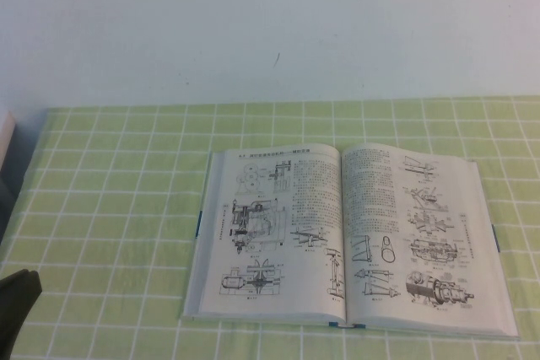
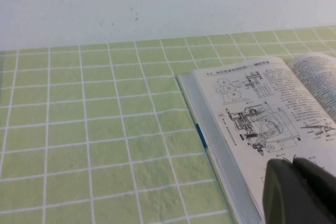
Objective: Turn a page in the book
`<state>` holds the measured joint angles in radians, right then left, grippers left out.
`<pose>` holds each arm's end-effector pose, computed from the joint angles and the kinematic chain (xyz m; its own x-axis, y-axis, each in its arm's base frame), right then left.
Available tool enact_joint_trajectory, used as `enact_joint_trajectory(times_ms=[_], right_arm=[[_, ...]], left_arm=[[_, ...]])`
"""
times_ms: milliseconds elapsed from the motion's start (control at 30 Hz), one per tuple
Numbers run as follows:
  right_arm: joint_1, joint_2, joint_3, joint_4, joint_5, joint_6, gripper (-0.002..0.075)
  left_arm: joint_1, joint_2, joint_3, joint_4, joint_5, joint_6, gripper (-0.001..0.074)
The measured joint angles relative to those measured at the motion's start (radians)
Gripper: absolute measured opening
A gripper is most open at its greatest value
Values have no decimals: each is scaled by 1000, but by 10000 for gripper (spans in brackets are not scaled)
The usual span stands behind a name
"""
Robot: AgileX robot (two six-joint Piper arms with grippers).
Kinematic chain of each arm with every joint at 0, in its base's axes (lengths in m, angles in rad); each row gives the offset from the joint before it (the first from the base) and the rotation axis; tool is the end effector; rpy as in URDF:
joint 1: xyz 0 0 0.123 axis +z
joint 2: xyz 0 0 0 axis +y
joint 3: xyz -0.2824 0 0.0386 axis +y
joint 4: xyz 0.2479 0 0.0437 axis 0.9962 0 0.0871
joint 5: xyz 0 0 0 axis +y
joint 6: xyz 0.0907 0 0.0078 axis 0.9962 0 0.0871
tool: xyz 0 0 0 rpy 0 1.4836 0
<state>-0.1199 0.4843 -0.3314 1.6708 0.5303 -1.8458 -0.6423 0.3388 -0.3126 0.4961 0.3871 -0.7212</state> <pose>0.1031 0.0338 0.2935 0.0557 -0.1447 -0.9879 -0.3924 0.9066 -0.1549 0.0750 -0.0356 0.2653 -0.3310 -0.0642 -0.9415 0.3796 0.9044 -0.1951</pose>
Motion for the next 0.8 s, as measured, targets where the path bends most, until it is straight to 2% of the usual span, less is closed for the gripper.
enact_joint_trajectory(times_ms=[800], right_arm=[[0, 0, 4, 17, -146, 8, -2]], left_arm=[[0, 0, 2, 2, -1, 2, -4]])
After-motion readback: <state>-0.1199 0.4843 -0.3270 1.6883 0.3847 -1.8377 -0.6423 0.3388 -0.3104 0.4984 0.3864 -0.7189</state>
